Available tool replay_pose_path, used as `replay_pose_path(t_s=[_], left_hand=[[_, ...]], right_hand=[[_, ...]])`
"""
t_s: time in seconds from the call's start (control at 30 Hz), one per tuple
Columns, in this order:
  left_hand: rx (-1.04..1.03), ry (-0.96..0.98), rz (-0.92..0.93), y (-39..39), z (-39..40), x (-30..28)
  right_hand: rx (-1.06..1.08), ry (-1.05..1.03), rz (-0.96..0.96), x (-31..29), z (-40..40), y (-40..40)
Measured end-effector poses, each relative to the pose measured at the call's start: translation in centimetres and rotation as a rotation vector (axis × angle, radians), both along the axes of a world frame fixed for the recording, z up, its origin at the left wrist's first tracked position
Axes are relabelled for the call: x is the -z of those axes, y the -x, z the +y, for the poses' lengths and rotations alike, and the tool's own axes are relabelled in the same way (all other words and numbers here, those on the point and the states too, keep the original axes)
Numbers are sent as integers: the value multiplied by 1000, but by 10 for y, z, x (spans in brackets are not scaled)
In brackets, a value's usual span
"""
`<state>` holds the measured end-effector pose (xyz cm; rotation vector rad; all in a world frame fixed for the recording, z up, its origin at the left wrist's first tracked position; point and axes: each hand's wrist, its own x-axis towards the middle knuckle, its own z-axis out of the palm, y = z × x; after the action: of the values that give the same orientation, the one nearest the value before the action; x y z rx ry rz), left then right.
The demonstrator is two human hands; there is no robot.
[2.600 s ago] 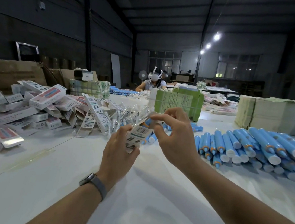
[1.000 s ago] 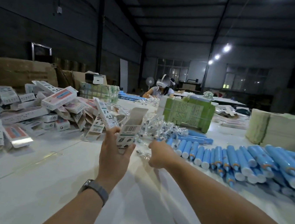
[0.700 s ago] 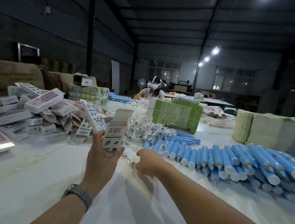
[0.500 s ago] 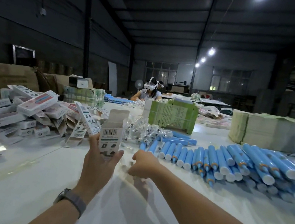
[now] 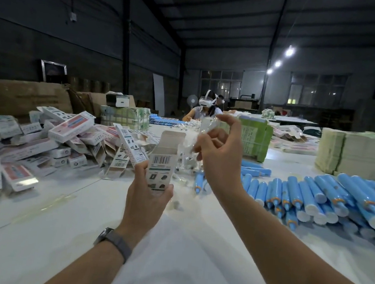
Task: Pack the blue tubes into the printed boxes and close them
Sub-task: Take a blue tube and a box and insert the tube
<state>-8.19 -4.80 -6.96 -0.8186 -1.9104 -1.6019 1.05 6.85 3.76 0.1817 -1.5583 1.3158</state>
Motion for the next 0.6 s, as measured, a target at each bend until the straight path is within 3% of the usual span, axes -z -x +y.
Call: replay_pose_path(t_s=[0.13, 0.27, 0.6], left_hand=[[-4, 34, 18, -3, 0, 0], [-12, 20, 19, -5, 0, -1], [25, 82, 52, -5, -1, 0]], right_hand=[[19, -146, 70, -4, -13, -5], [332, -506, 23, 4, -10, -3], [466, -605, 26, 4, -6, -1]])
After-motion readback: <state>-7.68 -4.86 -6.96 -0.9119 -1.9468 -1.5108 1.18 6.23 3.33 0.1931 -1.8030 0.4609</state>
